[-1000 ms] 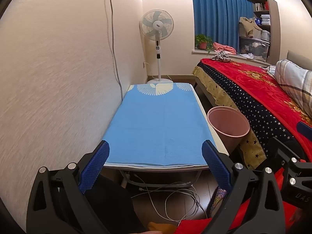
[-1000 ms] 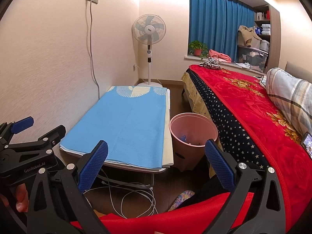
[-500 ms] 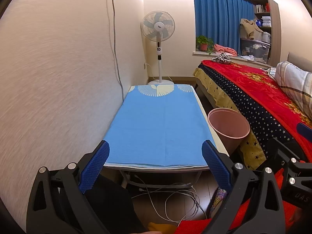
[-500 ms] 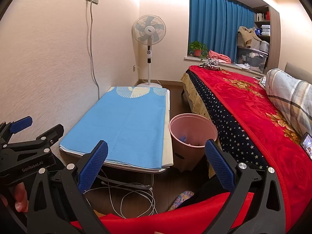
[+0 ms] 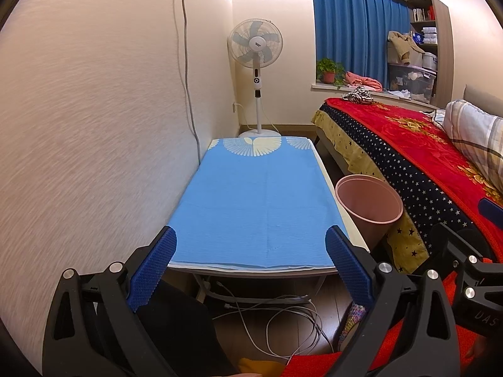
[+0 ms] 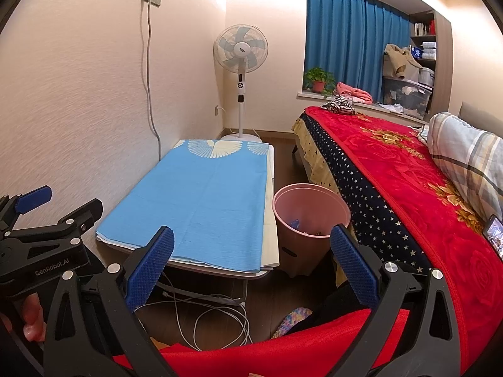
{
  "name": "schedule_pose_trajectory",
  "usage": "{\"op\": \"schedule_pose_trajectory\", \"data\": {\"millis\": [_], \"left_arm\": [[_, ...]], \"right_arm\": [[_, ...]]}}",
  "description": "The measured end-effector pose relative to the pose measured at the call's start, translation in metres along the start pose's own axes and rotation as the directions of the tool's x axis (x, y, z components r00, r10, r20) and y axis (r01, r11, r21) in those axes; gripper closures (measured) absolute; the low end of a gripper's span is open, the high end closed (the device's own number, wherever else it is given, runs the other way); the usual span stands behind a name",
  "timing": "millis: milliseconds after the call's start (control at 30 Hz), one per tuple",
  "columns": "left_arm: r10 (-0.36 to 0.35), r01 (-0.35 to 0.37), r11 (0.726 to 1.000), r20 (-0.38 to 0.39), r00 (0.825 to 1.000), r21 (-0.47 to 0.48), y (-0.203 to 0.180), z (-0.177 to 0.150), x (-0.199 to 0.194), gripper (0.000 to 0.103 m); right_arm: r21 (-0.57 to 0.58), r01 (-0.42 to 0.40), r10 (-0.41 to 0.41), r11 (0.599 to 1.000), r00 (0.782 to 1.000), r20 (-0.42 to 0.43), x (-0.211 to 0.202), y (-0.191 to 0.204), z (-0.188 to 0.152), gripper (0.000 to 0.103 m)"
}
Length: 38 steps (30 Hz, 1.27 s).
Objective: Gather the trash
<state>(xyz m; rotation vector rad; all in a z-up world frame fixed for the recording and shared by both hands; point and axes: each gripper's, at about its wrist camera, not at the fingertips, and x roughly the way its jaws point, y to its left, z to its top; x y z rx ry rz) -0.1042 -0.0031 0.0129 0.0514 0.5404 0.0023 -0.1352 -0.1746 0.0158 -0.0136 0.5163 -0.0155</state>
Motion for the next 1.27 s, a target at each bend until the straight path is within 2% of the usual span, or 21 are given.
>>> {"op": "schedule_pose_trajectory", "data": {"millis": [1267], "left_arm": [[0.011, -0.011, 1.0, -0.008, 1.0, -0.003, -0.0023, -0.0061, -0.0026, 0.01]], "right_arm": [[-0.005, -0.003, 0.003, 1.0, 1.0, -0.011, 0.0019, -0.0019, -0.0059, 0.005]]}}
